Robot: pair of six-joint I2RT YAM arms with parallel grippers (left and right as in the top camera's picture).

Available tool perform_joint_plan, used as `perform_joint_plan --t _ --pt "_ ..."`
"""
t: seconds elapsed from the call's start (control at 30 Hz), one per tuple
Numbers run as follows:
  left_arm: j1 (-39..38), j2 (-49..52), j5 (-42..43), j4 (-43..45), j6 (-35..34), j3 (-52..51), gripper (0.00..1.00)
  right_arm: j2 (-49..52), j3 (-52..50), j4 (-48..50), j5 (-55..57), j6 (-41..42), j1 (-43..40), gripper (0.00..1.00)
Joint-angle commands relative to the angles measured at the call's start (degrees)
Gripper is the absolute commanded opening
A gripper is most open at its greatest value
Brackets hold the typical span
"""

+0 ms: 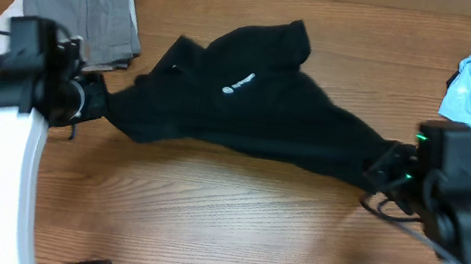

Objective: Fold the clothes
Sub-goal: 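Lift the polo with both grippers and shake it out, laying it flat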

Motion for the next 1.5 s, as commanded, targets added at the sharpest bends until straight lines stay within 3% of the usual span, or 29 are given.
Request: perform_joint_plan --t 0.0,0.13,0.37,0.6,0.77,0.93,1.23,1.47 --pt "-0.13 -8.94 0.74 -2.49 -2.36 4.11 0.04 -2.67 9.55 -2.64 2.78 -0.98 0.00 0.04" --pt "-0.13 -15.47 0.76 -9.55 -3.21 13.81 0.04 -2.75 21.09 -8.04 3.98 -2.38 0.00 0.04" --pt "-0.13 -17.46 1.46 -24.41 -4.09 44.11 0.04 -2.75 42.10 -13.55 4.02 -4.63 0.00 0.04" --pt "-0.11 -17.16 2.27 -25.77 -9.68 63.84 0.04 -2.12 55.65 -15.08 4.96 -5.42 -0.02 0.04" --pt "-0.11 -15.82 2.29 -22.62 -10.75 64.08 0.04 0.42 56.19 -14.71 7.26 -5.42 -0.02 0.04" --pt "-0.11 -8.02 2.29 -22.56 -10.60 62.14 0.04 6.99 54.64 -13.14 9.16 -5.42 -0.02 0.04" --pt "-0.13 15.85 2.27 -20.35 -9.53 60.70 0.04 29.27 54.27 -9.31 9.73 -4.94 -0.13 0.04" --pt "-3.21 37.83 3.08 -9.03 -9.55 60.70 0.08 47.95 54.27 -2.12 17.00 -0.22 -0.13 0.03"
